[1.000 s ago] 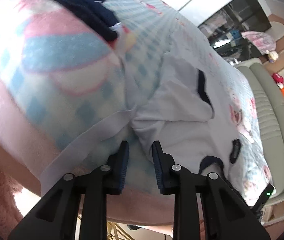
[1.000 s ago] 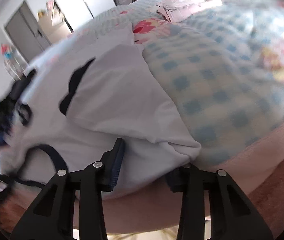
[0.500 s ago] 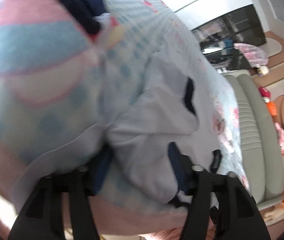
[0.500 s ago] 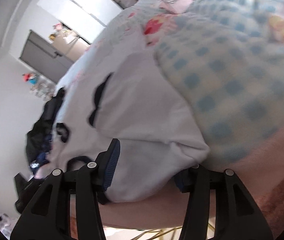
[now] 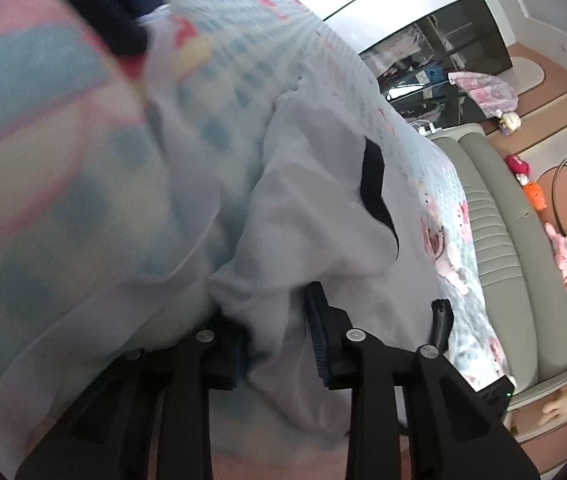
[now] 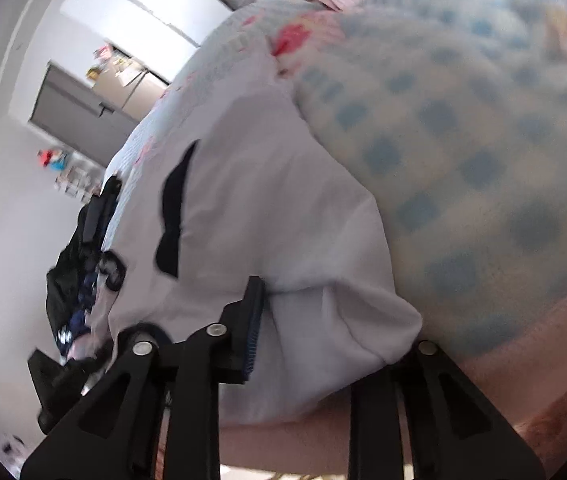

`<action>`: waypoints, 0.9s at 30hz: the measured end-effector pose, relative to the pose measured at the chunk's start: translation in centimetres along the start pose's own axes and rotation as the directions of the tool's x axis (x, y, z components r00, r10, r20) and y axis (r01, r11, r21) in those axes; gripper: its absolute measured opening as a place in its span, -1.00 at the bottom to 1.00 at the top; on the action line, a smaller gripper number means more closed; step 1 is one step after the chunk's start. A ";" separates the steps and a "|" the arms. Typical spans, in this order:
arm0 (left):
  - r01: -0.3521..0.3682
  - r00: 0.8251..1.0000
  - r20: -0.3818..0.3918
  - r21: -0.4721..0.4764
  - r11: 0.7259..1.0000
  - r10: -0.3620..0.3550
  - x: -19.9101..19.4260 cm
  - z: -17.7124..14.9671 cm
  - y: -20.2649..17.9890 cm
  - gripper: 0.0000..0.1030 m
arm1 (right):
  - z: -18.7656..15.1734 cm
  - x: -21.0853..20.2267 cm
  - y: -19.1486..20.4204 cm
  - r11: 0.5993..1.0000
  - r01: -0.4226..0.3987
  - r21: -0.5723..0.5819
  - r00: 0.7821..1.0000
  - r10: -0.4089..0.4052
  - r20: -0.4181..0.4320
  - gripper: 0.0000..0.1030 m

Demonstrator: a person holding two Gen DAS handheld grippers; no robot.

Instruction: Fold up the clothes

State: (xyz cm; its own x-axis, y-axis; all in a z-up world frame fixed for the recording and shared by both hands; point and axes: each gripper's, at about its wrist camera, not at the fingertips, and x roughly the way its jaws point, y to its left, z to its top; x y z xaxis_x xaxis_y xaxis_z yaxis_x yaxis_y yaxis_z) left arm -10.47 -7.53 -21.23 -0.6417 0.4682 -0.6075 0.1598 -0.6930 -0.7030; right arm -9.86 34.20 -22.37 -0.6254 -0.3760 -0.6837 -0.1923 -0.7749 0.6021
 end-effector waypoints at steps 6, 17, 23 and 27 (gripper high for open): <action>-0.018 1.000 -0.014 0.027 0.999 0.018 -1.2 -0.3 -0.3 -0.76 | -1.1 -0.6 2.5 0.988 0.072 -0.136 0.997 -0.070 0.016 -0.54; 0.039 0.998 -0.046 0.002 0.999 -0.039 -0.8 -0.3 0.0 -0.84 | -1.9 0.5 2.2 0.993 0.030 -0.114 1.000 -0.030 0.002 -0.51; -0.003 1.000 0.018 0.067 0.998 0.002 -3.9 -0.4 -1.6 -0.91 | -2.0 -3.3 3.7 0.983 0.052 -0.175 0.995 -0.036 0.091 -0.94; -0.005 0.999 0.042 0.131 0.991 -0.001 -6.1 -0.2 -3.3 -0.91 | -0.8 -5.7 5.4 0.981 0.023 -0.194 0.991 0.004 0.135 -0.95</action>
State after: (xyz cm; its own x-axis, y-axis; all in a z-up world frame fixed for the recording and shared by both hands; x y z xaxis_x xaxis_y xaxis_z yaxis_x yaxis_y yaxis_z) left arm -6.92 -8.00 -15.26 -0.6728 0.4452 -0.5908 0.0631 -0.7612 -0.6455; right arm -6.74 31.80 -15.51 -0.7226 -0.3068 -0.6194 -0.0559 -0.8672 0.4948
